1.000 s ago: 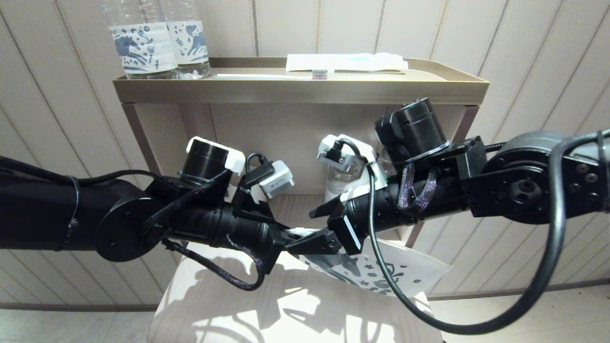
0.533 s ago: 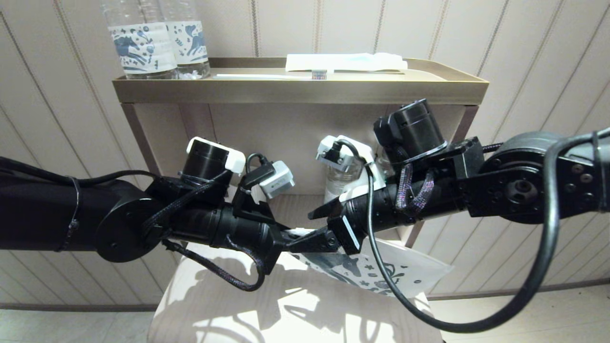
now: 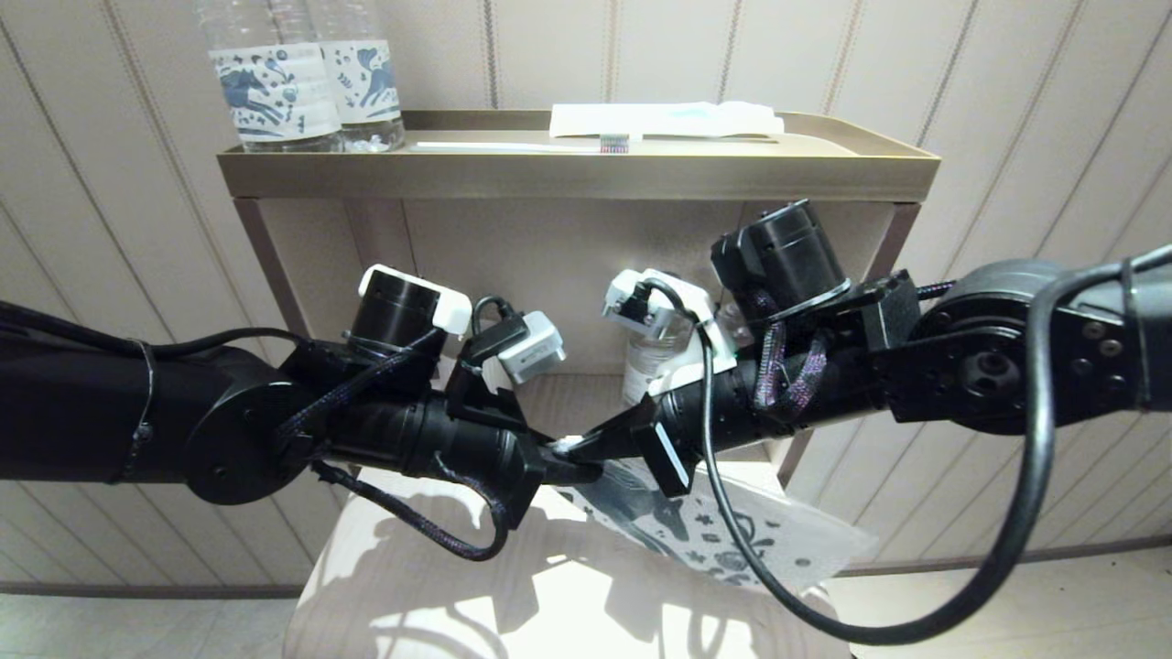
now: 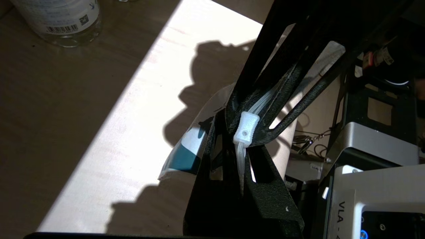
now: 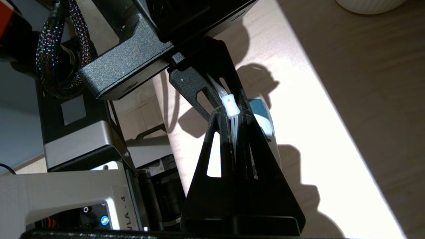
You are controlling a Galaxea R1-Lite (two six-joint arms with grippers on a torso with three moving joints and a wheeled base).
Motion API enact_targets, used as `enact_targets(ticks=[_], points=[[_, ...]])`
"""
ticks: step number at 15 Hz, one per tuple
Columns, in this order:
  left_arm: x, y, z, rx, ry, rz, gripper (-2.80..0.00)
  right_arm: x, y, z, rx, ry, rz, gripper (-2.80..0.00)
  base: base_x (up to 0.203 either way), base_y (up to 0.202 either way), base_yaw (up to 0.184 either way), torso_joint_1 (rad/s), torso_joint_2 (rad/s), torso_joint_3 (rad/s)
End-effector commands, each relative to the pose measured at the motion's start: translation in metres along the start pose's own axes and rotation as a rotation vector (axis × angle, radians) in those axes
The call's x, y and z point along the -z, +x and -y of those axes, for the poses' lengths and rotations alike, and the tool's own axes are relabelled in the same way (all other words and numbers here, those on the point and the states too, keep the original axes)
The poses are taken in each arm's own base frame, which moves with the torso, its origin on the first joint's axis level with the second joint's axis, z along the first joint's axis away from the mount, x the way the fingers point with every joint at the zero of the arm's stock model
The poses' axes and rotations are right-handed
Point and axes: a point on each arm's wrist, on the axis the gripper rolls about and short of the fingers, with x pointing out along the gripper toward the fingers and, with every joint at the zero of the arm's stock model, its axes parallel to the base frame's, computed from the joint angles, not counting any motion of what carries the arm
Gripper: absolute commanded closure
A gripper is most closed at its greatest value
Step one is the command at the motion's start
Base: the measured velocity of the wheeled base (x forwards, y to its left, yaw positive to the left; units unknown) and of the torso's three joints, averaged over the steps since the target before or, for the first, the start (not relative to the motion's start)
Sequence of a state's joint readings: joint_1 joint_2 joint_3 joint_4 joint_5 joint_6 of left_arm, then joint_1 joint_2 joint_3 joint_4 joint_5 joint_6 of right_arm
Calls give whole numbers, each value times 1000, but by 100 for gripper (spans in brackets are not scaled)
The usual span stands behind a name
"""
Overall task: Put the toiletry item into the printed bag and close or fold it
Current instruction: Close the strorage bag and place it on the desk
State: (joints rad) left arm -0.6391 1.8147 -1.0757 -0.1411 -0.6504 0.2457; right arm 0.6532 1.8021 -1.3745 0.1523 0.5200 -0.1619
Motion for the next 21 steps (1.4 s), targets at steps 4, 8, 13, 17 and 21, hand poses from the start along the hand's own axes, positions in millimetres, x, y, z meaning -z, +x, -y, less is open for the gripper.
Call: enact_targets(ticks=[4, 8, 13, 17, 21], points=[[1, 2, 1, 11, 5, -2, 0, 1, 1, 0, -4, 1, -5, 0, 0, 0, 0, 0, 0, 0], [2, 2, 2, 11, 6, -3, 0, 1, -2, 2, 5, 5, -2, 0, 0, 0, 0, 0, 0, 0], [1, 1, 3, 10, 7, 0, 0, 4, -11, 0, 15, -13, -1, 0, 0, 0, 0, 0, 0, 0], [0, 0, 2, 7, 8, 3, 0, 7, -19, 4, 36, -10, 1, 0, 0, 0, 0, 0, 0, 0], [0, 0, 0, 2, 6, 2, 0, 9, -26, 6, 53, -6, 6, 0, 0, 0, 0, 0, 0, 0]])
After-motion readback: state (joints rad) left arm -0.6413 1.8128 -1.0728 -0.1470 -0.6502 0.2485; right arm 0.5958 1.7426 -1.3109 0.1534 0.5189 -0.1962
